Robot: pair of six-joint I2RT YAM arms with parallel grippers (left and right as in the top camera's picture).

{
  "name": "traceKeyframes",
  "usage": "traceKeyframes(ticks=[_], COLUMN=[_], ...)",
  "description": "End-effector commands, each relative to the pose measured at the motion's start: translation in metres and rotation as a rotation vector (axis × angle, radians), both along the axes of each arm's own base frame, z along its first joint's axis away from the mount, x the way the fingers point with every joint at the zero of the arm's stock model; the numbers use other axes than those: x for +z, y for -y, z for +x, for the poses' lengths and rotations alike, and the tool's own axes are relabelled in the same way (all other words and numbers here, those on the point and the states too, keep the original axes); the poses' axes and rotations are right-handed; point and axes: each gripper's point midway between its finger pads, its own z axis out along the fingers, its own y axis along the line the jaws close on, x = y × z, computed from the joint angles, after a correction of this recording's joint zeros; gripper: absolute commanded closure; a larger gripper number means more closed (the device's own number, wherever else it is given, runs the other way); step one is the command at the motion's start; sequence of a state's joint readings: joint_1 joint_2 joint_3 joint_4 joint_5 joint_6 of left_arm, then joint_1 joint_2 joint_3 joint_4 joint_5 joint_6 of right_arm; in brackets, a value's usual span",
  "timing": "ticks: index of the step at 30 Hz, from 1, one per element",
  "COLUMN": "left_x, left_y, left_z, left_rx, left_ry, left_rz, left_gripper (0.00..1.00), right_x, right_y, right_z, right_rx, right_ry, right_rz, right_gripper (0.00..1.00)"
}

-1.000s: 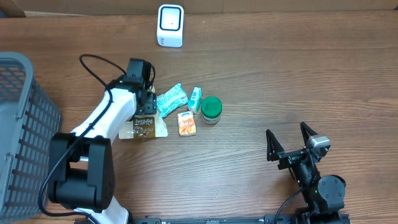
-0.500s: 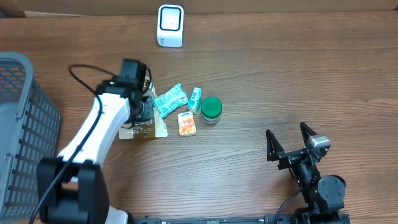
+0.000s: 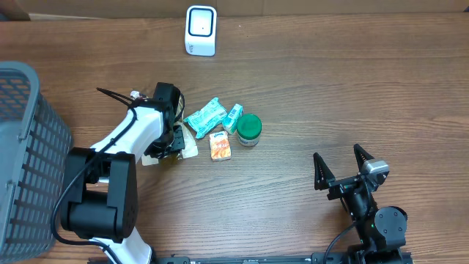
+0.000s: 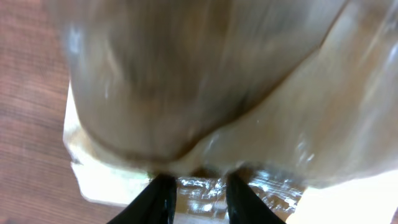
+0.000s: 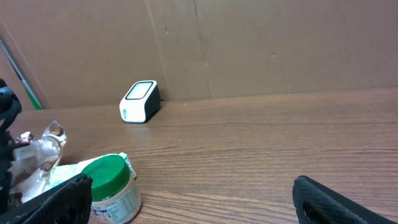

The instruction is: Scan the item barcode

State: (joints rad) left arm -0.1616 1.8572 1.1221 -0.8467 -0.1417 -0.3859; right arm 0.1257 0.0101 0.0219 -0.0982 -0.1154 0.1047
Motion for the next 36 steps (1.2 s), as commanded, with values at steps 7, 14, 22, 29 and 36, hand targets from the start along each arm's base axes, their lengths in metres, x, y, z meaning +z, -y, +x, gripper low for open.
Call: traceKeyframes(ticks=[7, 14, 22, 29, 36], left_x=[0.109, 0.112, 0.032, -0.01, -0.015], left_y=[0.005, 0.006, 0.005, 0.004, 0.004], left_z=[0.03, 0.048, 0.036, 0.023, 0.02], left_rx=[-0.005, -0.045, -0.045, -0.044, -0.045], left_ry=[0.206, 0.298, 0.083, -0.048, -0.074], left_rz=[-0.044, -0.037, -0.017, -0.006, -0.004], left_gripper=[0.62, 0.41, 0.44, 0.44, 0.45], right_x=[0.001, 0.001, 0.001, 0.001, 0.001], right_y=[0.002, 0.002, 0.002, 0.002, 0.002], right_z=[0.0, 0.0, 0.0, 0.0, 0.0], right_rx=[-0.01, -0.01, -0.01, -0.01, -0.01], right_ry=[0.008, 0.008, 0.008, 0.008, 0.008], right_rz=[-0.001, -0.001, -0.001, -0.001, -0.001], right_gripper=[0.0, 0.0, 0.0, 0.0, 0.0])
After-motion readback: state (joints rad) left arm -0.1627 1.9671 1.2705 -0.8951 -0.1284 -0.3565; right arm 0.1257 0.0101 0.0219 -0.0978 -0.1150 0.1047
